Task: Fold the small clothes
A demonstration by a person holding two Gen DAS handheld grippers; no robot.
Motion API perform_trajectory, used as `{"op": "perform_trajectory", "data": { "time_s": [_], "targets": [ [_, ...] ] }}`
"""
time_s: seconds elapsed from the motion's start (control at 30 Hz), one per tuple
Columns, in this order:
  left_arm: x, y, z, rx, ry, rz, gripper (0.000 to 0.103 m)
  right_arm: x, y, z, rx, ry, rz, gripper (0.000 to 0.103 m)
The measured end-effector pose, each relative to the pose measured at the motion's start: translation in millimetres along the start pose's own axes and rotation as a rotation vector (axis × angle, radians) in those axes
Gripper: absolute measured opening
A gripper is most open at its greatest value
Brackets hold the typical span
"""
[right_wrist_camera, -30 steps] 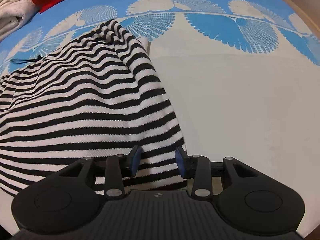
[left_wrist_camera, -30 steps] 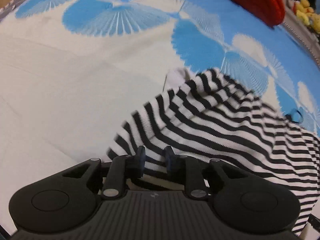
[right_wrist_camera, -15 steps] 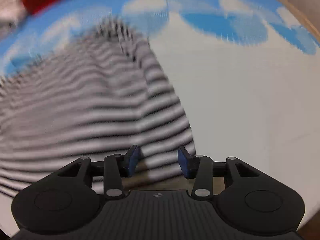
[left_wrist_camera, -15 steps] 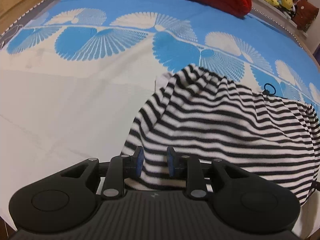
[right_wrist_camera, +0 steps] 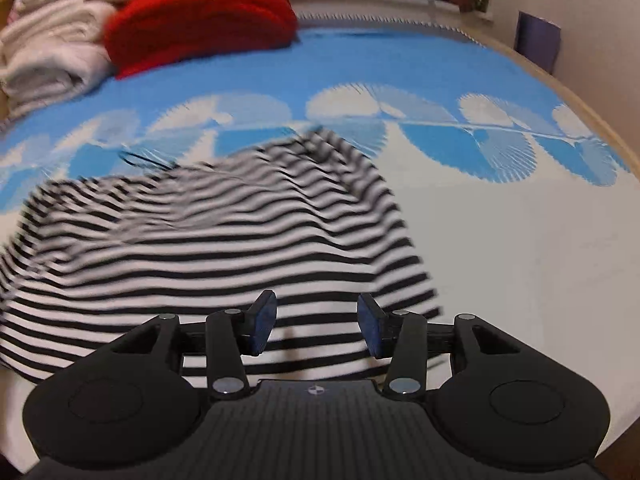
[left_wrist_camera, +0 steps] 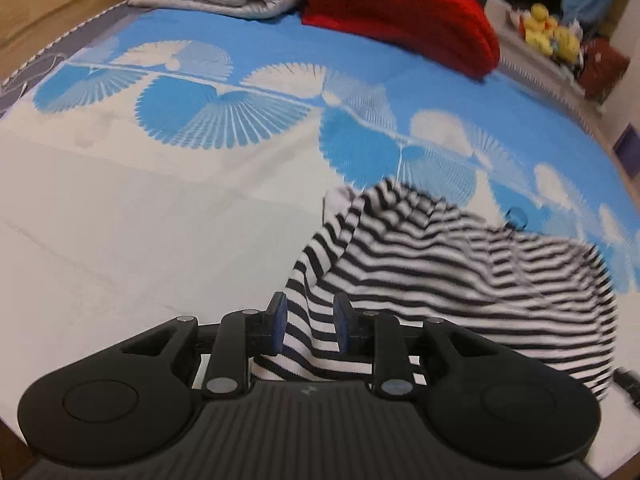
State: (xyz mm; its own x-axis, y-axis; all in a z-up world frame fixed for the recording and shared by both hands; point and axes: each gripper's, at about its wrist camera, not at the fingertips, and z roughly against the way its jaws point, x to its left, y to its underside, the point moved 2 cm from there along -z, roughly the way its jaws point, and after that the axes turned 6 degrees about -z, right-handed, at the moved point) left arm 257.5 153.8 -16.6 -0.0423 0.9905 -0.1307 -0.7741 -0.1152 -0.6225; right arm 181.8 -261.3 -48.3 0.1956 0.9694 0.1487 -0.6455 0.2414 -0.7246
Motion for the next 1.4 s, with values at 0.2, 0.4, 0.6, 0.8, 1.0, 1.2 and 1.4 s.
{"op": "perform_trajectory", "data": {
  "time_s": [0.2,0.4,0.6,0.8,1.0,1.2,1.4],
  "targets": [
    [13.6,9.3,88.2,-0.247,0.020,-0.025,0.041,41.0,9.8,18.6,-0.089,-0.106,0.016,0.047],
    [63.5,56.1,83.8,-0.146,0.026,0.125,0.046,82.5,32.6,22.3,-0.070,-0.145,0.127,0.046],
    [100.0,48.9,84.7,-0.183,-0.093,0.079,0.046,122.3,57.8,22.2,-0.063,-0.178,0.258,0.037],
    [121.8,51.8,87.2,-0.182,-0.088,0.078,0.046,164.0,79.3,23.6,-0.050,-0.261,0.389,0.015],
    [135.5,51.8,88.8,-0.192,-0.081,0.097,0.046,234.8,97.6,28.3,-0.049,-0.401,0.556,0.015],
    [145.1,51.4,86.9,-0.181,-0.070,0.120,0.046,307.8,117.9,5.1,0.047,-0.466,0.726,0.030],
    [151.0,47.5,86.1,-0.182,-0.055,0.130,0.046,344.7,136.5,-29.8,0.126,-0.378,0.862,0.051]
  ]
}}
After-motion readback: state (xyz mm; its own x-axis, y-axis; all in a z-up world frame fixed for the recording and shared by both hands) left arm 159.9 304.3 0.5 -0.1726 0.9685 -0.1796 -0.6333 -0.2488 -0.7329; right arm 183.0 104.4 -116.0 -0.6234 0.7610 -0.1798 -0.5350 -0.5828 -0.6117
